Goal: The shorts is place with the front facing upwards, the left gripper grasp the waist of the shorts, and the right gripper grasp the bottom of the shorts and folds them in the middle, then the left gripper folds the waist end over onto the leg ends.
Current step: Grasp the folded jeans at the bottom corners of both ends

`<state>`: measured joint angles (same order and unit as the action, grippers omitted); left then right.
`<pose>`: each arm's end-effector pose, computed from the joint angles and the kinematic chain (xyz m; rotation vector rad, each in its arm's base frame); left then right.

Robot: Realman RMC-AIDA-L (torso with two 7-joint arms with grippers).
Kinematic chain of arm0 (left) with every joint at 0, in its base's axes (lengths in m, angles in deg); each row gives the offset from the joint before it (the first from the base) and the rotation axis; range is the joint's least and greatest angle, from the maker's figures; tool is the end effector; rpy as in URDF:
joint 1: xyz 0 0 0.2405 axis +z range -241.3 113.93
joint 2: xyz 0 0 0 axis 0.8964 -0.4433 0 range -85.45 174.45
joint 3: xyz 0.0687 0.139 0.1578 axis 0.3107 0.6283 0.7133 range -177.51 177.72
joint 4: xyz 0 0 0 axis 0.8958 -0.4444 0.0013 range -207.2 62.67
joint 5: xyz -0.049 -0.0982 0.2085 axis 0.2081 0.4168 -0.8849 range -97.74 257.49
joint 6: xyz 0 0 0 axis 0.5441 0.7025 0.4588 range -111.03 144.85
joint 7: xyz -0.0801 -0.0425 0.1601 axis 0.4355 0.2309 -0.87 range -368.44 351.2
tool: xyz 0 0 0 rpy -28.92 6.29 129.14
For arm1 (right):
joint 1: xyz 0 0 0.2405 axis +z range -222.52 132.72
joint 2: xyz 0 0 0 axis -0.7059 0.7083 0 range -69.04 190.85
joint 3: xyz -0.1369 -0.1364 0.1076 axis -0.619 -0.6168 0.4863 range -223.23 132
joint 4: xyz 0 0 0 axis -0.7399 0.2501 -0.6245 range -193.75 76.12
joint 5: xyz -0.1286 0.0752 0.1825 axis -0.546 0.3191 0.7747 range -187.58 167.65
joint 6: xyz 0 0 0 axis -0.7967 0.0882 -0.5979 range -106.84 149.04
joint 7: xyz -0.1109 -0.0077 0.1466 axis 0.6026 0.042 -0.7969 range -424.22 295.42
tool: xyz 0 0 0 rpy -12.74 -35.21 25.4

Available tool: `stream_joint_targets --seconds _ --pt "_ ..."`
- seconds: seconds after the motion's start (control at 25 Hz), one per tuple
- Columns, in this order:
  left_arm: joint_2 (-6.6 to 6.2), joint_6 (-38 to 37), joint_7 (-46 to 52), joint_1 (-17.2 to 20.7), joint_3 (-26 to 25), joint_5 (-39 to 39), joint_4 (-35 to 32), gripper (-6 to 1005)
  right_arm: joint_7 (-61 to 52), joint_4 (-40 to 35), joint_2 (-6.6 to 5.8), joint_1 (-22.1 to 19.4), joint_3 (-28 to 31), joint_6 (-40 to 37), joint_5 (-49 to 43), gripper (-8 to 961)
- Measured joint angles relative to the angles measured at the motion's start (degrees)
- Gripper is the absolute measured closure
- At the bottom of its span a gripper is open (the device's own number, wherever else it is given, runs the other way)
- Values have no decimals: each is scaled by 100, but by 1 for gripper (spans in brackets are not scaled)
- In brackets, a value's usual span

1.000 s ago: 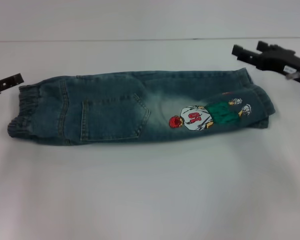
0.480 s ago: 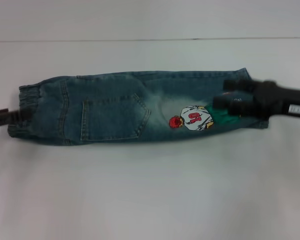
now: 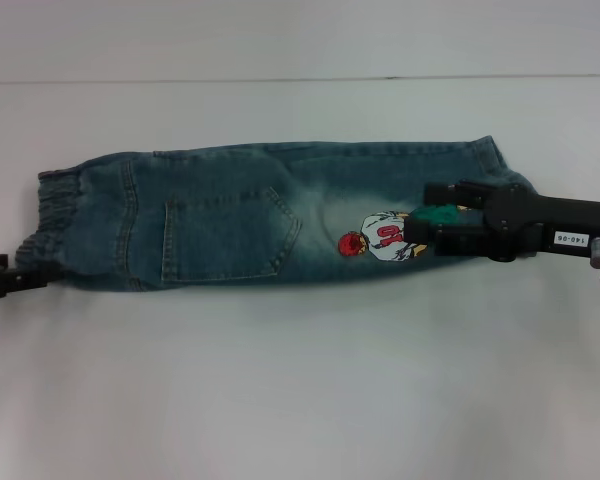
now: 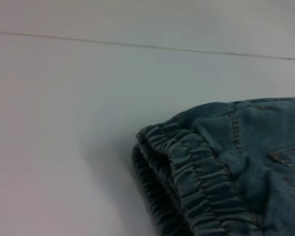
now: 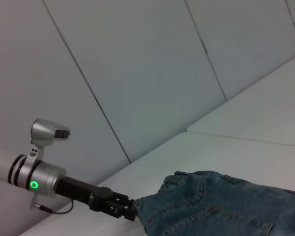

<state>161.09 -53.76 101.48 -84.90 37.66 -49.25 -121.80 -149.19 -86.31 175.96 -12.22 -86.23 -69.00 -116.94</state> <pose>-0.3584 0.3548 0.0542 -2.1570 -1.2712 -0.2440 0.2288 0.3526 -0.0140 -2.6774 0.8612 0.8971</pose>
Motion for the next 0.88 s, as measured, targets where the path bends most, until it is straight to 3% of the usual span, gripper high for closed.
stream_joint_targets --seconds 0.08,0.32,0.64,0.88 --pt "35 223 -10 -9 143 -3 2 51 0 2 13 4 2 6 -2 5" --pt "248 532 -266 -30 212 -33 -112 285 -15 2 53 -9 3 63 -6 7" --pt "223 379 -273 -106 283 -113 -111 646 -4 0 56 -37 35 106 -7 32" --pt "153 131 -269 -116 276 -121 -125 755 18 -2 81 -5 4 171 -8 81"
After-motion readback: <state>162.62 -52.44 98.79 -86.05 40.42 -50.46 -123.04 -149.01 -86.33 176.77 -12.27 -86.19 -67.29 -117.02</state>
